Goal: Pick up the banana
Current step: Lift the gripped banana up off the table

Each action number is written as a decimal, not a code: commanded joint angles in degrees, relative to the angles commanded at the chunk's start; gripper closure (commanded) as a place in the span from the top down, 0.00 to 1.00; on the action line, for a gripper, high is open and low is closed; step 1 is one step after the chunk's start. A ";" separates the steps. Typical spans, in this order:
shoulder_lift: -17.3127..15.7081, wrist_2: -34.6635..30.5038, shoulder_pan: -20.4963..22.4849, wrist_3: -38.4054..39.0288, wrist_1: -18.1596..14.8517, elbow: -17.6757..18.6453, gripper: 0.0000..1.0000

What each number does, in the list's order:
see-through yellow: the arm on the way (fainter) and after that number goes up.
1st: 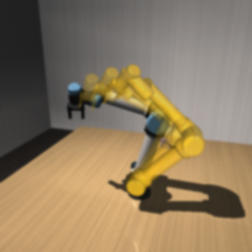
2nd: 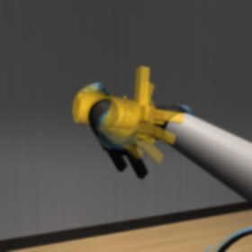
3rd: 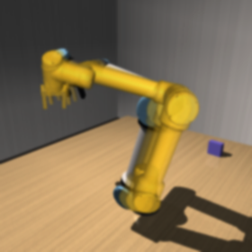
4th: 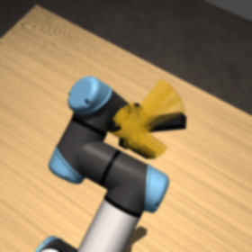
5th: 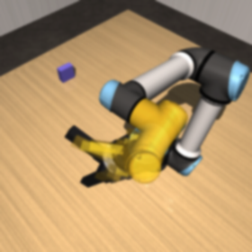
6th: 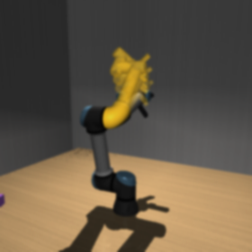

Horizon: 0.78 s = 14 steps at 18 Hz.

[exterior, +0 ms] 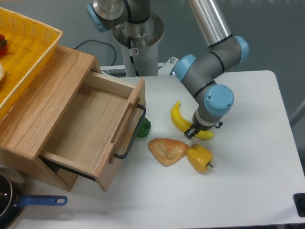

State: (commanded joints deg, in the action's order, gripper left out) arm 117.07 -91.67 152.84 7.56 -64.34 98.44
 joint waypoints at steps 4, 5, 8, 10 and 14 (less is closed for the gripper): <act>0.18 0.00 0.00 0.00 0.09 0.00 0.40; 0.18 -0.09 0.00 0.00 0.09 -0.09 0.32; 0.00 -0.26 0.09 0.09 0.00 -0.09 0.26; -0.26 -0.26 0.09 0.00 0.00 -0.09 0.26; -0.26 -0.26 0.17 0.09 0.00 -0.18 0.12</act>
State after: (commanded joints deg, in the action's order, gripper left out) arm 116.81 -91.93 153.02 7.65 -64.34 98.26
